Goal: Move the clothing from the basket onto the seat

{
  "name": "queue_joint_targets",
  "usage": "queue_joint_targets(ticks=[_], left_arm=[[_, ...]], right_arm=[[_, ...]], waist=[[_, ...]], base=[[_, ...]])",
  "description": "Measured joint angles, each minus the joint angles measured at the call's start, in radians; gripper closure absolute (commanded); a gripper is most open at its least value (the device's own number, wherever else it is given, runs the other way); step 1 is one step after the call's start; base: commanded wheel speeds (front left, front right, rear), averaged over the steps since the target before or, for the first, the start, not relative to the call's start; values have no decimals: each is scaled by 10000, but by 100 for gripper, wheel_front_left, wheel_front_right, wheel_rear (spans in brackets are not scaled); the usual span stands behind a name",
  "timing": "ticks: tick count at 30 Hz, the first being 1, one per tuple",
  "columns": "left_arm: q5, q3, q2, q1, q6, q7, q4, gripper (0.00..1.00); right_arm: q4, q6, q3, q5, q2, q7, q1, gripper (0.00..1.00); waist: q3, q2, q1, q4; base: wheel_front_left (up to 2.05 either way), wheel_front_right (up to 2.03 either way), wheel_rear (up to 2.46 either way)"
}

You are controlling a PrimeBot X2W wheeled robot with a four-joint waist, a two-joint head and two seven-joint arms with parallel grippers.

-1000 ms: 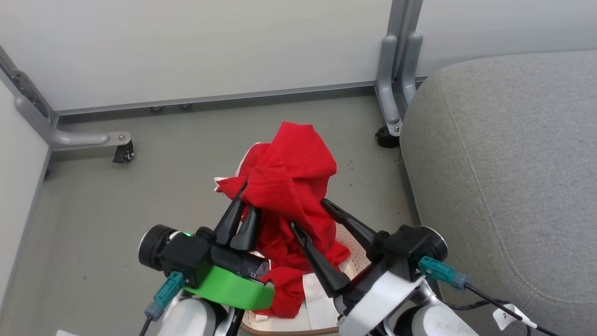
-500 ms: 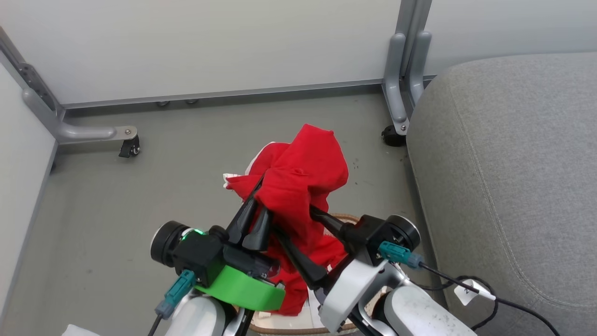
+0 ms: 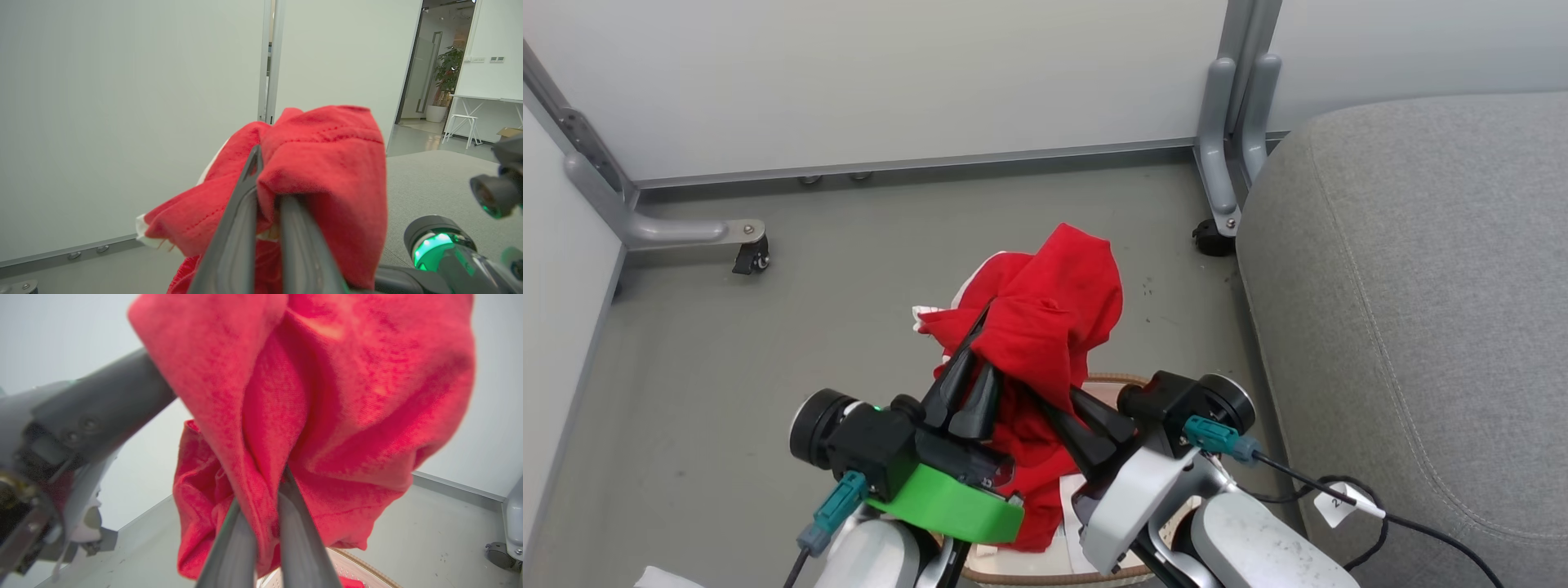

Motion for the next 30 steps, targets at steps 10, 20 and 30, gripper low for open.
queue_joint_targets(ticks=[10, 20, 30], left_arm=[[98, -67, -4, -11, 119, 0, 12, 0], [391, -270, 439, 368, 190, 217, -81, 0], [370, -1185, 1221, 1189, -29, 1346, -541, 0]], right_arm=[[13, 0, -65, 36, 10, -44, 2, 100], [44, 0, -221, 33, -33, -17, 94, 100], [295, 0, -637, 4, -165, -13, 385, 100]], waist=[[-52, 0, 0, 42], [-279, 0, 0, 47], [-345, 0, 0, 138]], base=[[0, 0, 0], [0, 0, 0], [0, 0, 0]])
